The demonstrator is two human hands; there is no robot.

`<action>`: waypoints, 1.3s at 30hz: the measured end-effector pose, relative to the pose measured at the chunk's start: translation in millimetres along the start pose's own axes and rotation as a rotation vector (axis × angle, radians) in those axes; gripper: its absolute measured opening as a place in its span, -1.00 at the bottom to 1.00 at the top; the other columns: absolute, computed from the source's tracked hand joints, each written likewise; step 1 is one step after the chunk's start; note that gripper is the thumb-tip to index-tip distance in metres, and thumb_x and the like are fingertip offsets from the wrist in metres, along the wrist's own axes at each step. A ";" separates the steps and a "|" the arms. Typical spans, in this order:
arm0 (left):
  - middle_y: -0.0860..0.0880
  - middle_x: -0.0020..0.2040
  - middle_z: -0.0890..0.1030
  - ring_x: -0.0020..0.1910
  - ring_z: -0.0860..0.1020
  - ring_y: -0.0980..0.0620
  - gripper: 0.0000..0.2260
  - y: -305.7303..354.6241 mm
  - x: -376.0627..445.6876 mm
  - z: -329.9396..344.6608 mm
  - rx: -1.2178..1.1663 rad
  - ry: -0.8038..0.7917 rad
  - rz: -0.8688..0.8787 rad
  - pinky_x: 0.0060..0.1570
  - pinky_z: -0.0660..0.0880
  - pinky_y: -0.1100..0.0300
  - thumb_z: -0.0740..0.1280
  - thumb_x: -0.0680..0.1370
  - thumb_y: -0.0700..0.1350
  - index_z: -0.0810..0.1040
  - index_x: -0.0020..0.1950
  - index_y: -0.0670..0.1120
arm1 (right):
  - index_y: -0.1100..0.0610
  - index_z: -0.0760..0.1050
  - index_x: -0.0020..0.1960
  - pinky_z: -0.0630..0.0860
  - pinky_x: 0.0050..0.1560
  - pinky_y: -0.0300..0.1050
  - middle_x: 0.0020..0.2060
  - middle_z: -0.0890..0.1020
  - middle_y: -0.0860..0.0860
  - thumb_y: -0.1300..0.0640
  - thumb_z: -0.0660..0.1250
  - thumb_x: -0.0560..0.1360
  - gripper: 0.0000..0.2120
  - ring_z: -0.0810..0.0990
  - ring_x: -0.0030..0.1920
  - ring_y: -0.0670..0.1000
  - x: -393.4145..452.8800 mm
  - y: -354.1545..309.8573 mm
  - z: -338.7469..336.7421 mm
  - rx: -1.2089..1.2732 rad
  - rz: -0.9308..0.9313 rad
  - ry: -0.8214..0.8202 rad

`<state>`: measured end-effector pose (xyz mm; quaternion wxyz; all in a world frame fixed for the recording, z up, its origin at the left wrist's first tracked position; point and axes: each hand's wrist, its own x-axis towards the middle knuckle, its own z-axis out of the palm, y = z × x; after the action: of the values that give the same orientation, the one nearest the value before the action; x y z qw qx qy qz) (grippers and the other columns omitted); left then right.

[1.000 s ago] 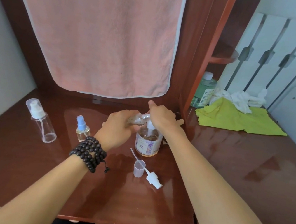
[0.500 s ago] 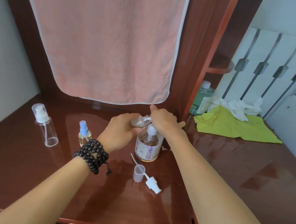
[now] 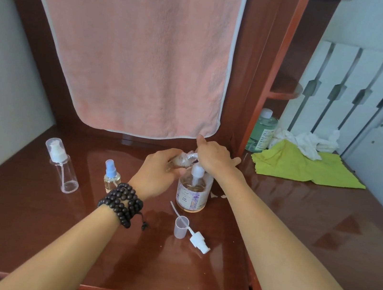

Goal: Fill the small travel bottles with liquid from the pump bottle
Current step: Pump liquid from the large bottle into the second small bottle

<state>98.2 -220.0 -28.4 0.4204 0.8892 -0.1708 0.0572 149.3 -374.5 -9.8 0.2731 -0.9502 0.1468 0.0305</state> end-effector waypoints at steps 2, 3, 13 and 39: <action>0.14 -0.14 0.59 -0.20 0.52 0.17 -0.76 -1.4 0.9 -0.5 -0.018 0.003 -0.025 -0.21 0.39 0.32 0.39 0.50 -0.16 0.56 0.16 -0.02 | 0.09 0.46 0.42 0.00 0.41 0.36 0.34 0.52 0.15 -0.13 -0.16 0.69 -0.43 0.37 0.42 0.24 -1.5 0.1 -2.9 0.039 -0.008 0.013; 0.14 -0.17 0.58 -0.23 0.51 0.17 -0.76 -2.8 0.9 -1.2 -0.030 -0.001 -0.039 -0.21 0.40 0.26 0.39 0.50 -0.16 0.55 0.16 -0.02 | 0.07 0.45 0.43 0.00 0.41 0.36 0.34 0.53 0.15 -0.10 -0.16 0.70 -0.45 0.37 0.41 0.25 -2.7 -0.3 -3.6 0.046 -0.018 0.020; 0.02 0.01 0.63 0.00 0.59 0.00 -0.79 -8.6 -11.0 -12.9 -0.110 0.016 -0.131 -0.05 0.50 0.22 0.37 0.52 -0.13 0.53 0.14 0.02 | 0.13 0.53 0.29 0.03 0.39 0.39 0.26 0.58 0.14 -0.14 -0.20 0.68 -0.39 0.44 0.36 0.24 -5.2 -0.2 -4.5 -0.011 -0.049 0.086; 0.09 0.04 0.66 0.00 0.66 0.04 -0.73 -5.4 -75.4 -31.2 -0.322 -0.005 -0.111 0.08 0.58 -0.13 0.50 0.36 0.07 0.49 -0.03 0.22 | 0.20 0.45 0.23 0.56 0.17 0.09 0.16 0.52 0.11 0.04 0.53 0.43 -0.52 0.51 0.14 0.11 -125.0 64.5 16.0 -0.452 -0.258 -0.355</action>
<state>30.9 -173.6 -30.9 0.5597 0.8185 -0.1295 0.0036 11.2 -385.4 -39.0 0.0778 -0.9775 -0.0354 0.1929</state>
